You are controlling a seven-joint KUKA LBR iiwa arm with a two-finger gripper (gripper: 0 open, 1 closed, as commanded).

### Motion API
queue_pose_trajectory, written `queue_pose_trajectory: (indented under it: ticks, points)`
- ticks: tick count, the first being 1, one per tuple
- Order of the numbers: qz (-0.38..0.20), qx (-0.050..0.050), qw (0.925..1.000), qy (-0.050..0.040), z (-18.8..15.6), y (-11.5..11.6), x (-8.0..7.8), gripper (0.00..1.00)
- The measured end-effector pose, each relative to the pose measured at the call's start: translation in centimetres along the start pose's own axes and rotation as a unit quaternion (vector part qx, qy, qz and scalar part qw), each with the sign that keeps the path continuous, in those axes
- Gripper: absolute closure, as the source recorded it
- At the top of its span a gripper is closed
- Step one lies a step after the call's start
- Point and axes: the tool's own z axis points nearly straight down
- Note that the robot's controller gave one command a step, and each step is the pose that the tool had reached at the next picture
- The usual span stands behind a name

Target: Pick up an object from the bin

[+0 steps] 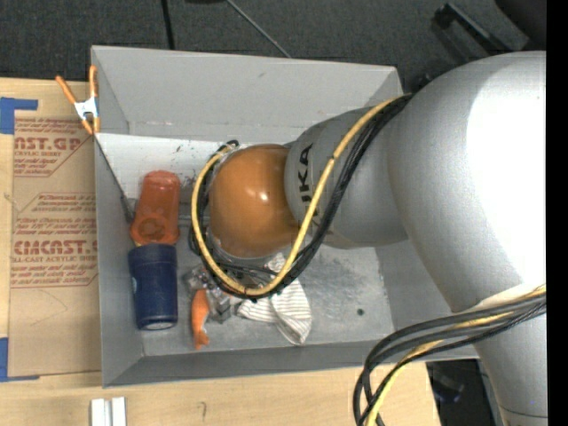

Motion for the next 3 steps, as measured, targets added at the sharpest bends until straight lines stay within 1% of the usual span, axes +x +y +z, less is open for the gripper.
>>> queue_pose_trajectory:
  ticks: [3]
  points:
    - [0.000,0.000,1.0000,0.0023,-1.6,0.0,0.1,1.00]
